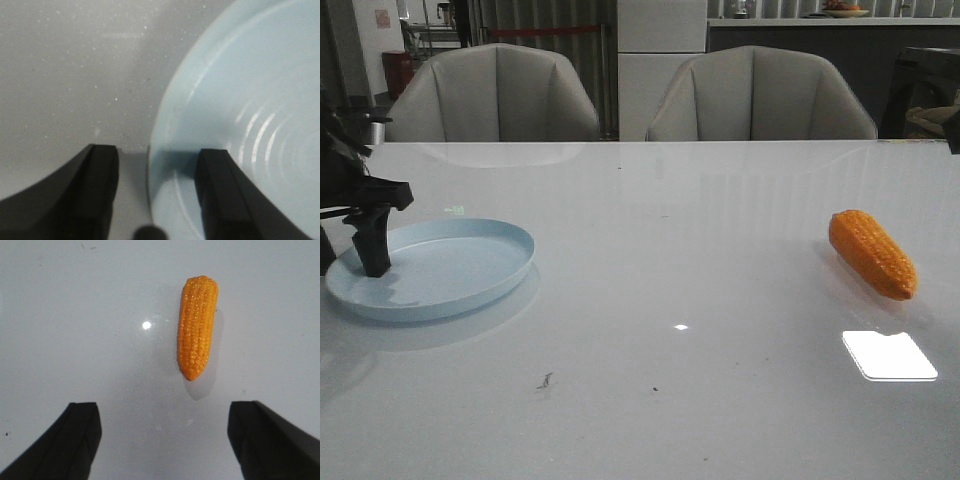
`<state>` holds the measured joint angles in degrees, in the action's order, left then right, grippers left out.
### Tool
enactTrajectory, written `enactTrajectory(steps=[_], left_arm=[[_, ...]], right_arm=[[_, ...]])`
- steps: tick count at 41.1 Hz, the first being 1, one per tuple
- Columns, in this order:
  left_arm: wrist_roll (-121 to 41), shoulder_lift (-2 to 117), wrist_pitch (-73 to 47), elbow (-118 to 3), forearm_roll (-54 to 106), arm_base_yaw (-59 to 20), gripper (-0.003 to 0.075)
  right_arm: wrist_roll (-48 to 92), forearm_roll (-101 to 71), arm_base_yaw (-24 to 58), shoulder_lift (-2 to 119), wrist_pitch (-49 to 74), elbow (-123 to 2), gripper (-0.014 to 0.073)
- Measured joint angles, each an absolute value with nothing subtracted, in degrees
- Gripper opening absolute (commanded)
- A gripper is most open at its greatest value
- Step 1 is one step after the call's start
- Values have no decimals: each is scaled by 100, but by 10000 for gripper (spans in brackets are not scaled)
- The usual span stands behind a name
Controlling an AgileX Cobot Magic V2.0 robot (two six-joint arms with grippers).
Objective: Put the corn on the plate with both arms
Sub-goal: 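Lower the left gripper and grasp the rim of the pale blue plate, then lift the plate with the left gripper and carry it toward table center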
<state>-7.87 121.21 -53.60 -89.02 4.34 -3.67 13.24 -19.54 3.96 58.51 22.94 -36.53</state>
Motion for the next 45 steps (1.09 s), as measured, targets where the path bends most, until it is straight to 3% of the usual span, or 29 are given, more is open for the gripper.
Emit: enactTrajectory(steps=[3,5,16,27,45], left_arm=[[-787,12121,-5373,-8902,447,-367,76],[-787,12121,-5398,-8913,456,-367,106],[-737,12155,-5722,-9183,481,-367,89],[-737,12189,-6530,-10365,420,-367,89],[-779,12189,-7033,-11512,1971,-596,89]], right_arm=[[1324,-1954,396,5851,2294,-3653,624],[1324,-1954,396,5851,2294,-3653,624],[1324,-1954,396,5851,2297,-3653,624],[1324,-1954,396,5851,2306,-3653,624],[1324,-1954,396,5851,2331,-3653,624]])
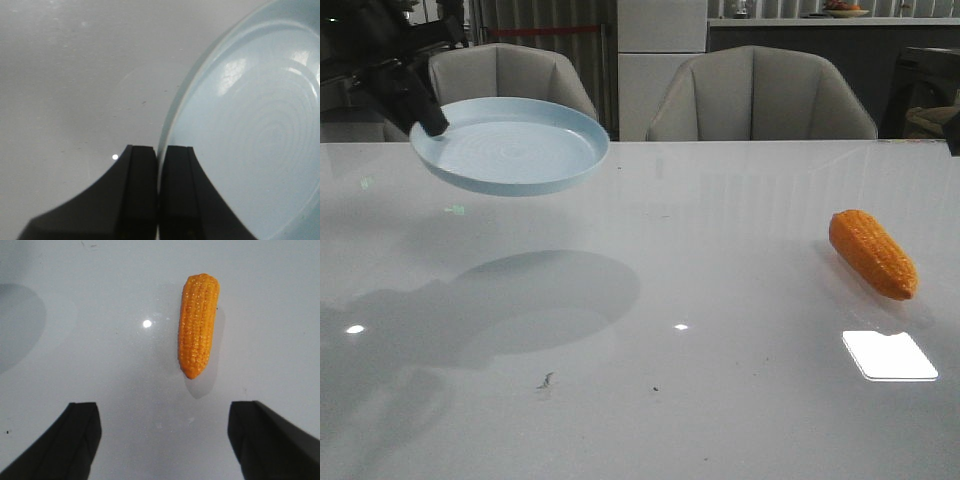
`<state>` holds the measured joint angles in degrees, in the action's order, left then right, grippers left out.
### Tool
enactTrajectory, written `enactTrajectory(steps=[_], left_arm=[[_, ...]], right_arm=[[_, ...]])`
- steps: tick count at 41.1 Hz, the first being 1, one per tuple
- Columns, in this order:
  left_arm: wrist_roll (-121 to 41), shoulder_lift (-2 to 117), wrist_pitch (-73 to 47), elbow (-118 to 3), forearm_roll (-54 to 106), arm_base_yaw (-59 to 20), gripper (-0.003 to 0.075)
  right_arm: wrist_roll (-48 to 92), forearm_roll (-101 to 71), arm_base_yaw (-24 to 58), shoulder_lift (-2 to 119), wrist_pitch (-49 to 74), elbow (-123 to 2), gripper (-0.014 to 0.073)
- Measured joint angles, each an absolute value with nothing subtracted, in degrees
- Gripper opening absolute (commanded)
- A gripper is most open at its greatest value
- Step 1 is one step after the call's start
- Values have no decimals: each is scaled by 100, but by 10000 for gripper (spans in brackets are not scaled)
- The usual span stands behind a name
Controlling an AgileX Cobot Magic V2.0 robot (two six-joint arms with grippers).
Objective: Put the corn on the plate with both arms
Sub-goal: 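Lift the plate with the left gripper and carry it toward table center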
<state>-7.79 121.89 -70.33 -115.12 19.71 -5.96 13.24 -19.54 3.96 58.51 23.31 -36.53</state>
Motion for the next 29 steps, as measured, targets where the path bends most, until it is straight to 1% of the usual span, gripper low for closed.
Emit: enactTrajectory(steps=[12,18,29], left_arm=[[-779,12271,-7042,-11525,2032,-1607,89],[-779,12588,-7056,-11534,1741,-2104,89],[-779,12939,-7056,-11504,1458,-2227,89]], right_arm=[[1324,-1954,396,5851,2331,-3653,624],[1324,-1954,396,5851,2354,-3653,624],[1324,-1954,396,5851,2555,-3653,624]])
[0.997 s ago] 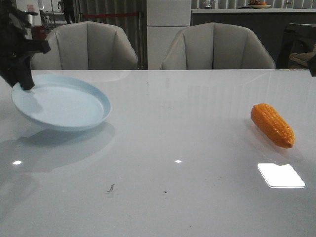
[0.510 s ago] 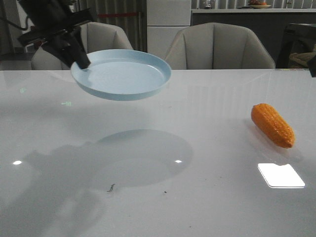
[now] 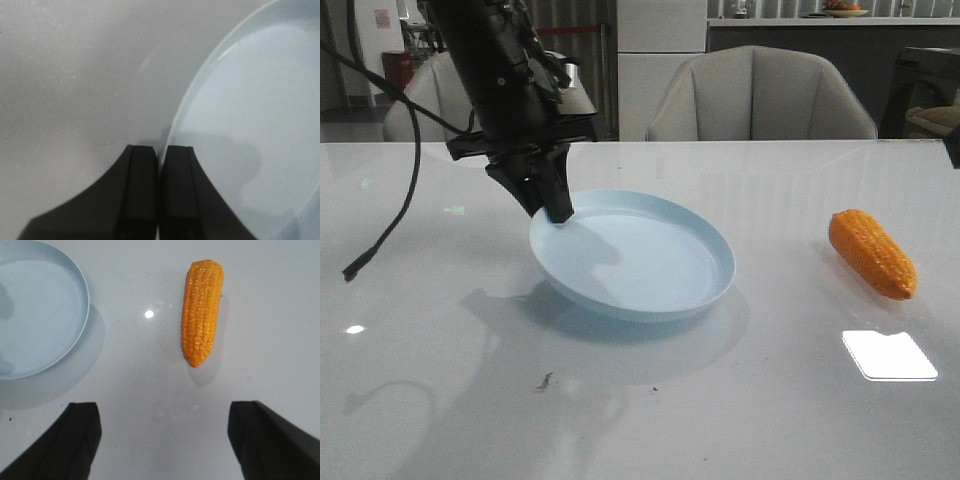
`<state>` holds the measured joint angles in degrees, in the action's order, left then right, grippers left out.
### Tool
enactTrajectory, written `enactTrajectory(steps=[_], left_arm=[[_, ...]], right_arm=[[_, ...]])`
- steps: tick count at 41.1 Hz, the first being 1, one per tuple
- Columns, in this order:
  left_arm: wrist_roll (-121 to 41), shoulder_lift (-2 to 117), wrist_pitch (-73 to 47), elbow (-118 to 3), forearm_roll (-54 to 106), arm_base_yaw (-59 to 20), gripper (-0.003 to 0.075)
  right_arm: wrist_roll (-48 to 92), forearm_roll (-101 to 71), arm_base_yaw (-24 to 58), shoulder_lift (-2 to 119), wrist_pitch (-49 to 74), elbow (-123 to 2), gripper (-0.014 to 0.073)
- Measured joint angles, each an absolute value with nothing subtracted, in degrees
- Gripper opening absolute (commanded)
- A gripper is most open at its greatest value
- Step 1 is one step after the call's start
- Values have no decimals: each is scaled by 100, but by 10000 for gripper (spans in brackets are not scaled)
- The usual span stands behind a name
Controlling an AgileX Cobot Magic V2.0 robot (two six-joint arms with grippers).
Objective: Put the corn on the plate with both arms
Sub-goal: 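Lift the plate with the left gripper and carry it toward table center, then open the left gripper to release the plate and withdraw upward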
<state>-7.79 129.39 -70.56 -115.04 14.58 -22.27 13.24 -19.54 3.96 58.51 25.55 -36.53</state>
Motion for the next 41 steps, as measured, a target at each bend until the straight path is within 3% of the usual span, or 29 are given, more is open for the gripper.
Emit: enactTrajectory(steps=[12,17,23,26,41], left_arm=[[-779,13223,-7037,-11500,1435,-2227,106],[-779,13223,-7032,-11521,1422,-2227,219],[-779,13223,-6977,-11529,1231,-2227,435],[-779,13223,-6968,-11529,1111,-2227,480],[-779,13176,-7025,-11751,914,-2227,454]], right_arm=[[1324,-1954,396,5851,2564,-3653,624],[1324,-1954,396,5851,2564,-3653,624],[1324,-1954,396,5851,2568,-3653,624],[1324,-1954,396,5851,2568,-3653,624],[1324,-1954,396,5851,2568,-3653,624]])
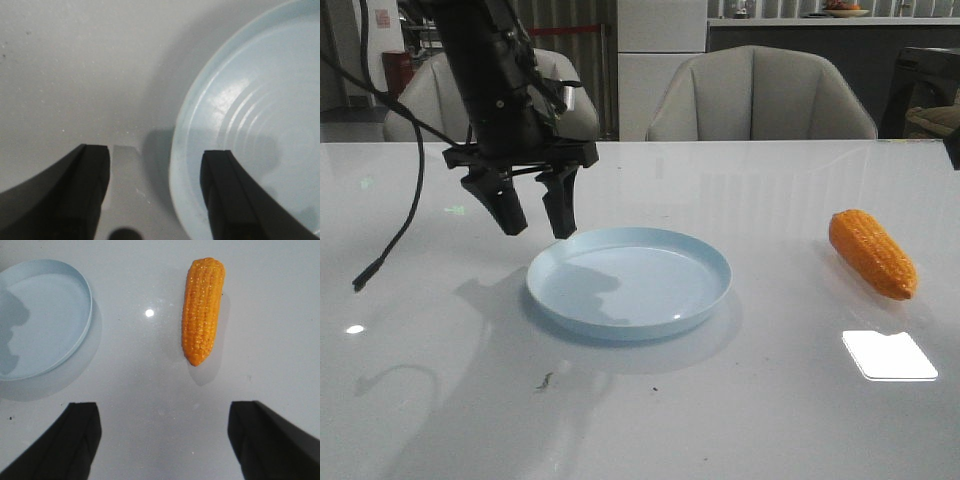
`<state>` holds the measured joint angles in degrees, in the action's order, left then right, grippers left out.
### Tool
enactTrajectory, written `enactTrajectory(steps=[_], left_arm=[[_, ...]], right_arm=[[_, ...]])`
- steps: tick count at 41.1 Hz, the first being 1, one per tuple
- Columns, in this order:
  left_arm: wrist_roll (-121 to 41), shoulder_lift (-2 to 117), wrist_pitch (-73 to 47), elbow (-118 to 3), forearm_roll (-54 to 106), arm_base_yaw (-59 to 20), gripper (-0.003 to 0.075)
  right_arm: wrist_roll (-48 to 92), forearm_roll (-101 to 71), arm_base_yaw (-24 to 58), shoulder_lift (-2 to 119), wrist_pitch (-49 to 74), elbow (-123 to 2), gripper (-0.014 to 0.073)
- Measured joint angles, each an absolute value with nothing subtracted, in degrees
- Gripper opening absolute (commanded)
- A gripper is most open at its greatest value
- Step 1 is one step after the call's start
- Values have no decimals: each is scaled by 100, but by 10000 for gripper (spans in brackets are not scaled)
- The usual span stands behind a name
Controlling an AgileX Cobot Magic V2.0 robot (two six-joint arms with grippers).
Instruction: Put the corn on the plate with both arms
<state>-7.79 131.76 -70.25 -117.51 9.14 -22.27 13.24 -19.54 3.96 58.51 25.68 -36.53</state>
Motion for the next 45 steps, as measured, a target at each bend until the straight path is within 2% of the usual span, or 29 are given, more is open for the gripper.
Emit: enactTrajectory(steps=[16,29,37,45], left_arm=[[-779,12471,-6994,-12610,138,-2121,454],[-779,10862,-6618,-12537,-55,-1440,454],[-779,9837,-6038,-11444,-93,-838,454],[-779,8467,-4722,-8879,-127,-492,454]], right_arm=[[1324,-1954,396,5851,2547,-3653,624],[1324,-1954,396,5851,2547,-3653,624],[1324,-1954,396,5851,2547,-3653,624],[1324,-1944,396,5851,2547,-3653,624]])
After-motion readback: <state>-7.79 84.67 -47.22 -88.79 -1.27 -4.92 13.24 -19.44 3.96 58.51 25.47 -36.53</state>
